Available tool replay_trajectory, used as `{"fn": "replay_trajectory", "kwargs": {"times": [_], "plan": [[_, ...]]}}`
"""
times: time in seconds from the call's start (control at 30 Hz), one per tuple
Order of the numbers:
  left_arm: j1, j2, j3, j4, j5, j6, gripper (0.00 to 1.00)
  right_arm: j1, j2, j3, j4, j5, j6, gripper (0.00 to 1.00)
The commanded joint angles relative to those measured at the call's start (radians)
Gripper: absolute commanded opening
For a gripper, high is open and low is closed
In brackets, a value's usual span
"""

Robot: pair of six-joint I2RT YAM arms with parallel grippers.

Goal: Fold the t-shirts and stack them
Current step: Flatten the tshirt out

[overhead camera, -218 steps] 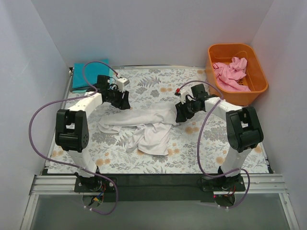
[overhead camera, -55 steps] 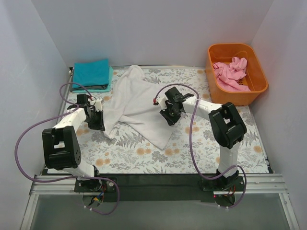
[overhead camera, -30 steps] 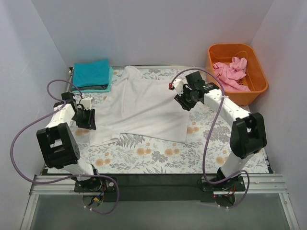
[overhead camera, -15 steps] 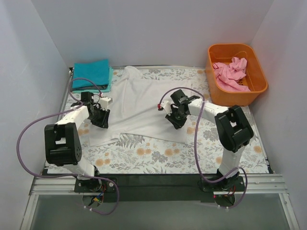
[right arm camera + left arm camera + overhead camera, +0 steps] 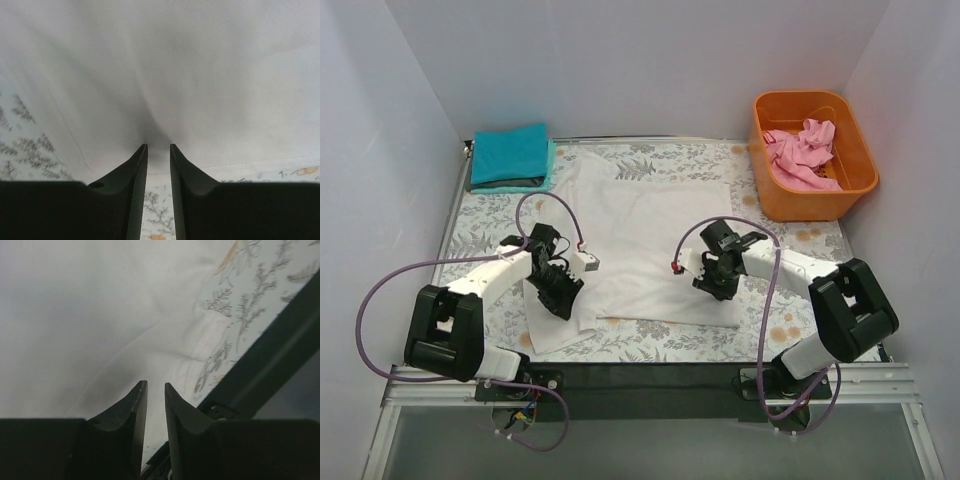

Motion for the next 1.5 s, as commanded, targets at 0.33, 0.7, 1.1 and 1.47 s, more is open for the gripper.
{"fn": "replay_trajectory", "kwargs": {"times": [0.33,0.7,1.1,1.47], "plan": [[0.180,0.286,0.521,0.214,0.108,-0.301,0.33,-0.169,0.245,0.518,-0.100,-0.059,0.160,0.32],[0.200,0.580,0.863,0.572,-0.059,-0.544,0.41,-0.295,0.522,0.805,0.026,0.045,0.280,0.28],[0.192,1.025,1.340,0.675,-0.079,-0.641,0.58,-0.310,0.615,0.926,0.087,0.094,0.312,0.31],[0.162,1.139,1.371,0.771,-0.121,-0.631,0.59,-0.344,0.724,1.032,0.134,0.201,0.364,0.39]]}}
